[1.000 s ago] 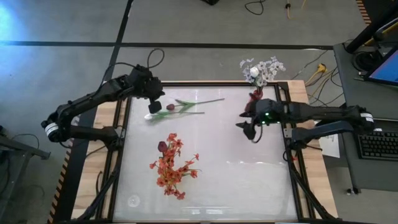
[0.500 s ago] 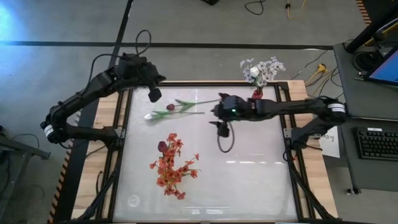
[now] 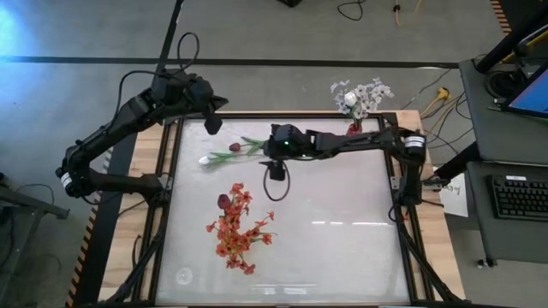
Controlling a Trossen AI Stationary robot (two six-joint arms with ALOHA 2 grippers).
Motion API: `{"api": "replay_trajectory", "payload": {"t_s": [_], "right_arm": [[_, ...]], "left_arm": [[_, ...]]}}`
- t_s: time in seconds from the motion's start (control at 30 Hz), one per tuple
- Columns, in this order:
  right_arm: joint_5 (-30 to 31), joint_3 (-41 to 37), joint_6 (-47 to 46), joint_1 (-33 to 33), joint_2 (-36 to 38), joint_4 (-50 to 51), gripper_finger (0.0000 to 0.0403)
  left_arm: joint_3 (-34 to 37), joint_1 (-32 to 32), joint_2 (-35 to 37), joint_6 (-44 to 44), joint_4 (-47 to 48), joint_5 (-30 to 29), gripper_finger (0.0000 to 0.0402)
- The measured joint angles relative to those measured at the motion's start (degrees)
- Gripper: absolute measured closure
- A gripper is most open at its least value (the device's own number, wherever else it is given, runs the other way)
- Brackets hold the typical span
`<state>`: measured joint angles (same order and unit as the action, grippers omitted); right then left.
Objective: Sort flowers into vase by color
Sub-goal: Put the white tulip into the red vase
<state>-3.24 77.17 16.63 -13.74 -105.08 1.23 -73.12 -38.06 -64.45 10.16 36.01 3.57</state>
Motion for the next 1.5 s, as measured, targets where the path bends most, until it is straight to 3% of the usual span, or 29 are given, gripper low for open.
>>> {"api": "replay_trajectory", "payload": {"t_s": [0.53,0.77,1.5], "right_arm": [[1.2,9.1,-3.2,-1.2,-16.5,-4.1,0.0177],[-3.9,9.5,-5.5,-2.2,-18.7,-8.4,0.0177],[-3.2,9.6,-4.0,-3.6,-22.5,-18.3,0.0177]], "left_arm": [[-0.1,0.0,1.0,-3.4,-2.0,-0.9,0.0402],[-0.1,0.0,1.2,-3.4,-2.1,-5.0,0.0402],[-0.1,0.0,1.2,-3.2,-6.5,-6.0,0.0402]]}}
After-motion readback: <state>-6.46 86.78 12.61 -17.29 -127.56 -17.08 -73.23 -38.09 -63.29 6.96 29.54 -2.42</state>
